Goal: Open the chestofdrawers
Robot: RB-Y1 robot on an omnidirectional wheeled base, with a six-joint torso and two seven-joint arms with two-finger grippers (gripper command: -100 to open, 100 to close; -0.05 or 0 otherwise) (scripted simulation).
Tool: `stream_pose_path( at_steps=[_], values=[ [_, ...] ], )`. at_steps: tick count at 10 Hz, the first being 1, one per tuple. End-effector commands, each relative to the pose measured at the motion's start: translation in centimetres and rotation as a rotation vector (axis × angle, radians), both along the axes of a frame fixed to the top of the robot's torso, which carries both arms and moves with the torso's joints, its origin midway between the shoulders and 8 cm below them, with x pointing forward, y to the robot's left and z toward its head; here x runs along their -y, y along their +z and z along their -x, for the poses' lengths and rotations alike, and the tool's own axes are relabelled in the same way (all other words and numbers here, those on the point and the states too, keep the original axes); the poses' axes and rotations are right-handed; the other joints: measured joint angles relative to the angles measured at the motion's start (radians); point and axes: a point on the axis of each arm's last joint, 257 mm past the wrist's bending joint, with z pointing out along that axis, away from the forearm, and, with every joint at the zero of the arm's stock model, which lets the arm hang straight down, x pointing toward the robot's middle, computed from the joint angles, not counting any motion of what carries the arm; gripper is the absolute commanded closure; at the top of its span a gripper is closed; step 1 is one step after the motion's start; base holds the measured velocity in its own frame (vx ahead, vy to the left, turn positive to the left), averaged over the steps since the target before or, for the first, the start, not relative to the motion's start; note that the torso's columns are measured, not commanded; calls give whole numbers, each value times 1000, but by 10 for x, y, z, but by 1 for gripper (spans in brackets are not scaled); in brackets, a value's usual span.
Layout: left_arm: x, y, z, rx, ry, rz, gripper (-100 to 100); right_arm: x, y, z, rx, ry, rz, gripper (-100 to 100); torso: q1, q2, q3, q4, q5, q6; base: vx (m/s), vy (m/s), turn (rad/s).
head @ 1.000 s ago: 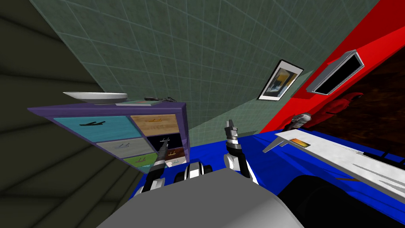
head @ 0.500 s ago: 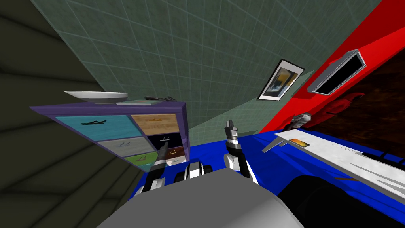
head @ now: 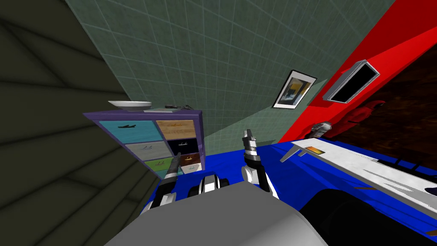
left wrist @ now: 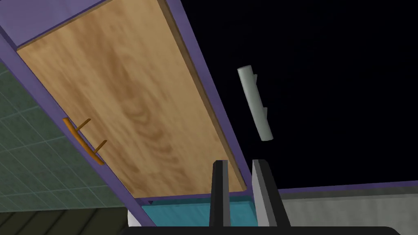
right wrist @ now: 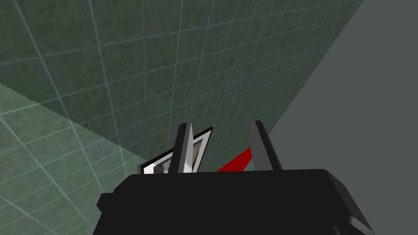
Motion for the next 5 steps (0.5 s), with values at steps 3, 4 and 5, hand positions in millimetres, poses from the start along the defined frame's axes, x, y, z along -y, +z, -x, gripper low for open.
stream_pose_path(
  at_steps=[3,4,5],
  values=[
    [-16,6,-5,-10,-17,-61,-100,0,0,0,0,0,0,0,0,7,4,2,0,0,61,-4,-3],
    [-20,8,-7,-14,-21,-77,-100,0,0,0,0,0,0,0,0,6,4,2,0,0,143,-7,-10],
    [-15,6,-10,-17,-10,-45,-100,0,0,0,0,0,0,0,0,6,4,2,0,0,182,-22,-8]
  ],
)
